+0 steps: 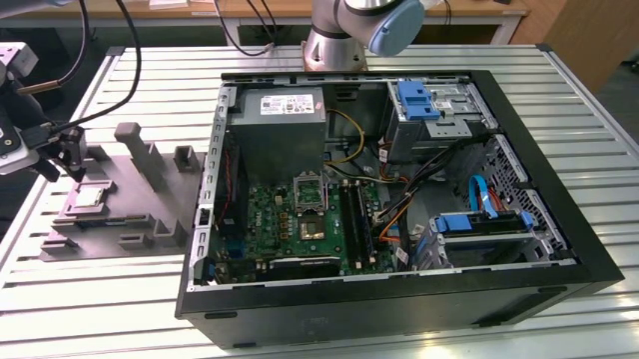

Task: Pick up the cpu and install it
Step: 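Pick up the cpu and move it towards the insertion slot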

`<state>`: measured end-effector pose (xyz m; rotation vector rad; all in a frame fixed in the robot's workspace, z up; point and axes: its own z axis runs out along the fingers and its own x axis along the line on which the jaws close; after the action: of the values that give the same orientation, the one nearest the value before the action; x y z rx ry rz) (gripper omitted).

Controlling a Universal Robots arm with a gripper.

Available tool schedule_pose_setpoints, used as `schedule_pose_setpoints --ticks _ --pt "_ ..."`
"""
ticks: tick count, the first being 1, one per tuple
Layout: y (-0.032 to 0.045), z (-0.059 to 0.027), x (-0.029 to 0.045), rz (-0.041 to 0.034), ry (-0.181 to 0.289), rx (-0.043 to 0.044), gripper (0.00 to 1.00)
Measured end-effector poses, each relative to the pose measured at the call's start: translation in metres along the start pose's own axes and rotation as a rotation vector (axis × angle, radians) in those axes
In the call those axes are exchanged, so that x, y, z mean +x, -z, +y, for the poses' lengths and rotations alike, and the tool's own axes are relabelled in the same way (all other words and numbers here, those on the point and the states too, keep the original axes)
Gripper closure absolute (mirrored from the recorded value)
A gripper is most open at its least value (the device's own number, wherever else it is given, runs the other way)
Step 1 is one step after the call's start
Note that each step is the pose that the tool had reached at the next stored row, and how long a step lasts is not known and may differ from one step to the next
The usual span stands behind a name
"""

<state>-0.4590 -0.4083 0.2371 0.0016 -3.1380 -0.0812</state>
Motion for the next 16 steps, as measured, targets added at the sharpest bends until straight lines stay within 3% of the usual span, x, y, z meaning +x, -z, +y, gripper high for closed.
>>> schedule_pose_setpoints --ticks 1,2,7,9,11,12,15,16 --pt "0.0 0.0 0.0 0.0 0.0 0.0 0.5" --pt "0.0 0.0 0.0001 0.0 0.0 0.0 0.57" --pt "0.0 0.0 0.0004 0.0 0.0 0.0 0.57" --pt "0.0 0.0 0.0005 0.0 0.0 0.0 0.5" --pt "0.0 0.0 0.0006 0.0001 0.0 0.0 0.5" --pt "0.0 0.0 0.0006 0.0 0.0 0.0 0.44" --pt "0.0 0.0 0.0008 0.0 0.0 0.0 0.43" --pt "0.0 0.0 0.0009 0.0001 0.0 0.0 0.37"
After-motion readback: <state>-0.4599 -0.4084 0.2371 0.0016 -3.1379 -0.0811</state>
